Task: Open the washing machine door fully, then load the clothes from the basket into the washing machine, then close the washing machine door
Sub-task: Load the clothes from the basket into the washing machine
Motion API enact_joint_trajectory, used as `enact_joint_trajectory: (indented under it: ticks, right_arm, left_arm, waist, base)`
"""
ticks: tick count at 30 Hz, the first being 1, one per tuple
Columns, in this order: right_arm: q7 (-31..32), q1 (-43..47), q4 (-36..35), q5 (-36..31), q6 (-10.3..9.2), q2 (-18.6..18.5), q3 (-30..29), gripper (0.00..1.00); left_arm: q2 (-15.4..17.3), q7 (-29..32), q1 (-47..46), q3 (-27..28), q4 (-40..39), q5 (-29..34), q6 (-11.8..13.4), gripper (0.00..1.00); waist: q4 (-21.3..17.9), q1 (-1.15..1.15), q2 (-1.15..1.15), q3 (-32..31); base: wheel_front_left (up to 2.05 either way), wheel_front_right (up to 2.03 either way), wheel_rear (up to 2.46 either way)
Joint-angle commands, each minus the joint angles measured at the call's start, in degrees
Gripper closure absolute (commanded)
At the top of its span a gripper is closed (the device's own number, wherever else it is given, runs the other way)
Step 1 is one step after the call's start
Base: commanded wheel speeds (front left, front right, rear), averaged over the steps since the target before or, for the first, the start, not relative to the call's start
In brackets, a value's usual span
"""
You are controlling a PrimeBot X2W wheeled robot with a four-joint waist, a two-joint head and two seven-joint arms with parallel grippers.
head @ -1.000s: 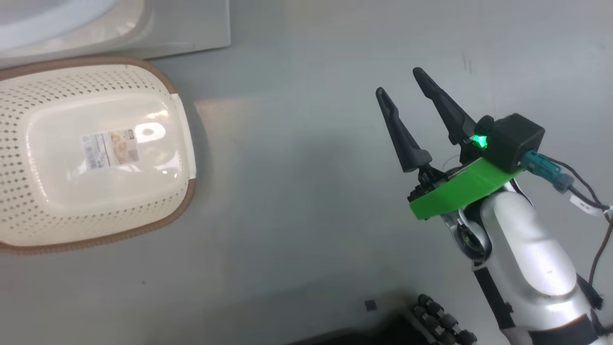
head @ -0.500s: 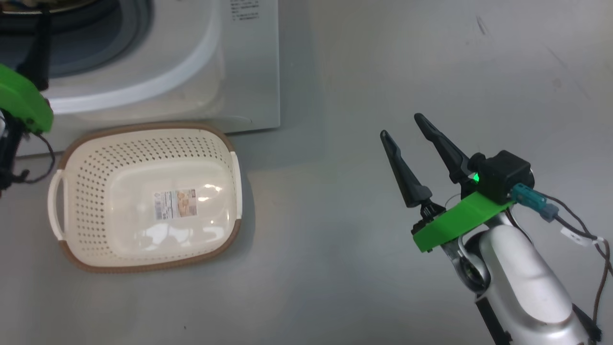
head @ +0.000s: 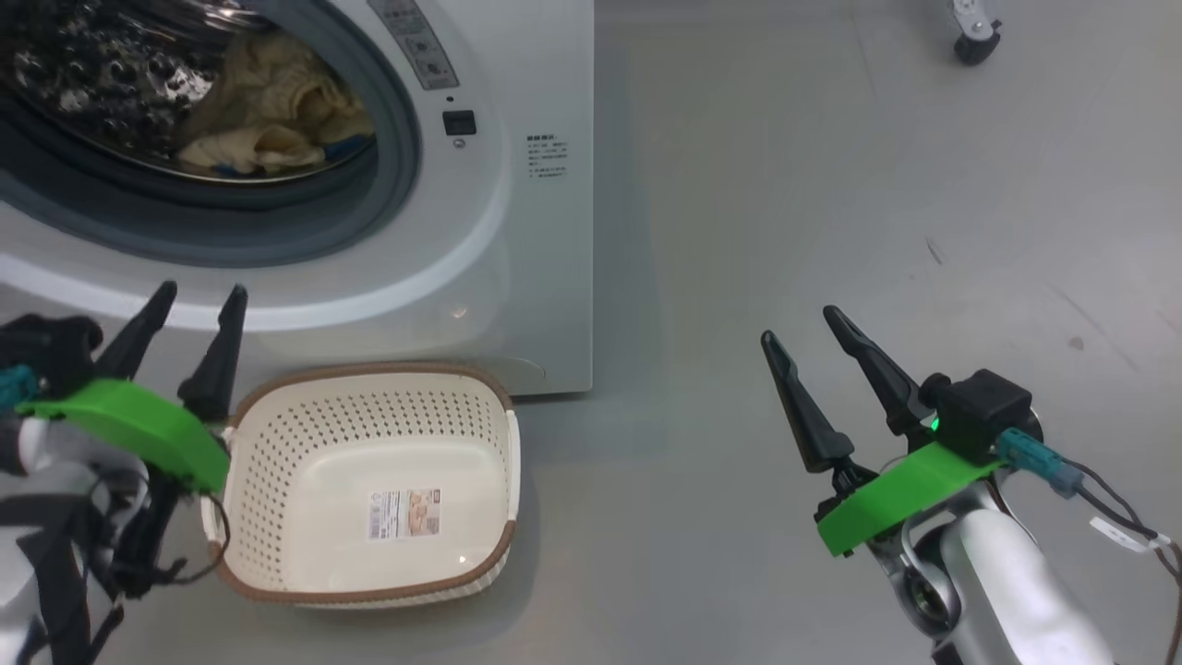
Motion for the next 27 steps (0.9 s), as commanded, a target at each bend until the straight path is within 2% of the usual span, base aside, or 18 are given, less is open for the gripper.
enact_joint_trajectory:
  ticks: [1, 5, 12, 13, 18, 20, 27]
  right_arm:
    - [-0.4, -0.3, -1.9, 0.4, 0.00, 0.2, 0.7, 0.00]
    - [-0.4, 0.7, -2.2, 0.5, 0.00, 0.2, 0.5, 0.00]
    - [-0.4, 2.6, -2.2, 0.8, 0.00, 0.2, -0.5, 0.00]
    - [-0.4, 3.1, -2.3, 0.7, 0.00, 0.2, -0.8, 0.00]
    - [-0.4, 3.6, -2.5, 0.4, 0.00, 0.2, -1.2, 0.00]
    - [-0.4, 3.8, -2.6, 0.4, 0.00, 0.2, -1.4, 0.00]
    - [-0.4, 4.2, -2.5, 0.2, 0.00, 0.2, -1.6, 0.00]
  left_arm:
    - [2.7, -0.4, 1.3, 5.2, -3.5, 1.4, 1.3, 0.00]
    - [1.5, -0.4, 10.6, 12.1, -10.1, 3.2, 3.0, 0.00]
    - [-0.7, -0.4, 23.5, 20.2, -18.9, 10.7, 6.0, 0.00]
    - [-1.8, -0.4, 26.2, 22.0, -20.6, 11.9, 6.3, 0.00]
    - [-4.5, -0.4, 31.5, 26.0, -23.7, 15.3, 6.7, 0.00]
    - [-6.5, -0.4, 33.8, 27.8, -24.3, 17.0, 6.8, 0.00]
    - [-10.5, -0.4, 36.5, 30.9, -24.7, 20.5, 5.8, 0.00]
  waist:
    - [1.0, 0.01, -0.01, -2.9]
    - [0.9, 0.01, -0.01, -4.5]
    - [0.3, 0.01, -0.01, -7.4]
    - [0.2, 0.01, -0.01, -7.8]
    - [-0.4, 0.01, -0.01, -8.3]
    - [-0.7, 0.01, -0.01, -8.4]
    - [-1.0, 0.01, -0.01, -8.7]
  base:
    - [0.00, 0.00, 0.00]
    - [0.00, 0.00, 0.00]
    - [0.00, 0.00, 0.00]
    - [0.00, 0.00, 0.00]
    - [0.00, 0.00, 0.00]
    - [0.00, 0.00, 0.00]
    - [0.00, 0.00, 0.00]
